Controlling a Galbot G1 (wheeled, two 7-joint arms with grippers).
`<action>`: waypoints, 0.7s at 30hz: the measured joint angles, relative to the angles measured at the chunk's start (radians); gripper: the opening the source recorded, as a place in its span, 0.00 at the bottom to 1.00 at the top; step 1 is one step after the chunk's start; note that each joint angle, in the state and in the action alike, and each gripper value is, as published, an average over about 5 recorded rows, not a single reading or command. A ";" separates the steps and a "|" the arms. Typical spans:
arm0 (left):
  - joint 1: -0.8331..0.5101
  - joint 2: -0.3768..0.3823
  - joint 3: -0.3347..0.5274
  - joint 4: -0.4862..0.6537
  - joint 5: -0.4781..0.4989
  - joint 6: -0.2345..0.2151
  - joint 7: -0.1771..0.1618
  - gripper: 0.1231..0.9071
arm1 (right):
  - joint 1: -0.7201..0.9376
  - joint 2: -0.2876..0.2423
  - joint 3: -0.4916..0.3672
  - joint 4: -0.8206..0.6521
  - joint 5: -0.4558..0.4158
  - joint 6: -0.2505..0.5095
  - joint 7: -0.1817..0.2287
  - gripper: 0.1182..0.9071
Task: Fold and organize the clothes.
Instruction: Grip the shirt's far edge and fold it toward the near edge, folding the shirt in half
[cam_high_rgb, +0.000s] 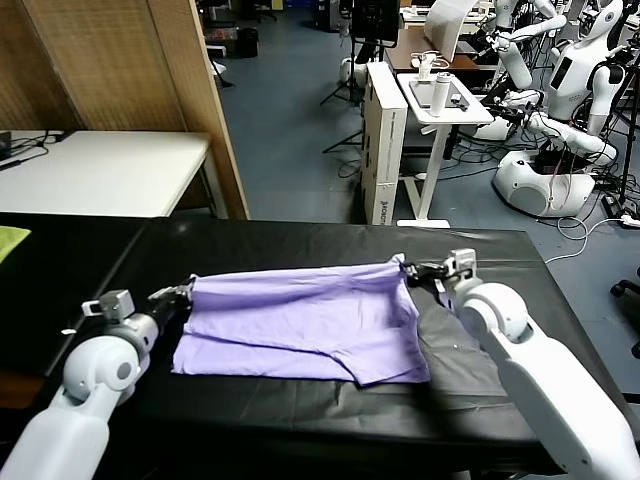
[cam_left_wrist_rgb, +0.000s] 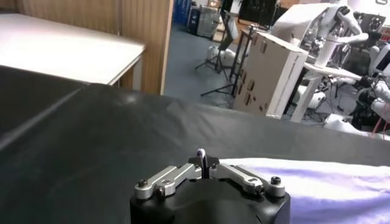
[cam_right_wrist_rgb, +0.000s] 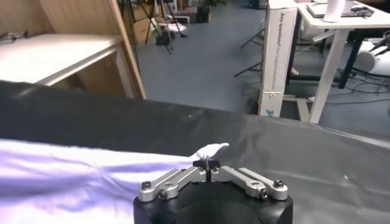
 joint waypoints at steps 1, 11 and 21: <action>-0.005 -0.002 0.004 0.004 0.001 -0.002 0.001 0.07 | -0.015 -0.005 0.007 0.013 0.000 -0.001 0.000 0.03; -0.006 -0.023 0.017 0.005 0.013 -0.015 0.017 0.07 | -0.136 -0.035 0.053 0.108 -0.008 -0.012 0.001 0.03; 0.075 -0.021 -0.027 -0.076 0.016 -0.028 0.030 0.07 | -0.205 -0.049 0.062 0.128 -0.015 -0.020 0.000 0.03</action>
